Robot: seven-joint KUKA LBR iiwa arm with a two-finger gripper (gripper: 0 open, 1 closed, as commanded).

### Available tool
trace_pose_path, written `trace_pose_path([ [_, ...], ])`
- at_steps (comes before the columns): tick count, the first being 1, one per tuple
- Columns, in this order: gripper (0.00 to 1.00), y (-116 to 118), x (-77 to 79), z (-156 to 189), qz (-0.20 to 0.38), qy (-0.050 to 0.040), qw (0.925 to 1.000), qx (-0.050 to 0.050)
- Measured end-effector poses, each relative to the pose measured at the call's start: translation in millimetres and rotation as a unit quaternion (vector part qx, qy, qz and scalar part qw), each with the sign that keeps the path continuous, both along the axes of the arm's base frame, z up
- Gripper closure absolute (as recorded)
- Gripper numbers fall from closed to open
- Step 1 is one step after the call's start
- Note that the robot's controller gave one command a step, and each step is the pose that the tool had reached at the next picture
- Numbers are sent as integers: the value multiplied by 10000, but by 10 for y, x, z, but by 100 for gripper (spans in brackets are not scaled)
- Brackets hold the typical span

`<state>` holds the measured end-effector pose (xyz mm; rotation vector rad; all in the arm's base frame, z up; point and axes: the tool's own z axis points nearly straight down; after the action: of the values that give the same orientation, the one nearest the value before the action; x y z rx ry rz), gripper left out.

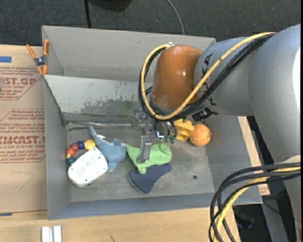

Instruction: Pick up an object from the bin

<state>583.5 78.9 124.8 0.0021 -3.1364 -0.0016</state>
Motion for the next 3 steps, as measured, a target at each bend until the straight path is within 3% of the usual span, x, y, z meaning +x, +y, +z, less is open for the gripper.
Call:
trace_pose_path([
  [1,0,-3,15,48,-4,-32,10000,3],
  [2,0,-4,-105,-287,258,-44,9997,3],
  [3,100,-21,-261,-500,509,-52,9987,15],
])
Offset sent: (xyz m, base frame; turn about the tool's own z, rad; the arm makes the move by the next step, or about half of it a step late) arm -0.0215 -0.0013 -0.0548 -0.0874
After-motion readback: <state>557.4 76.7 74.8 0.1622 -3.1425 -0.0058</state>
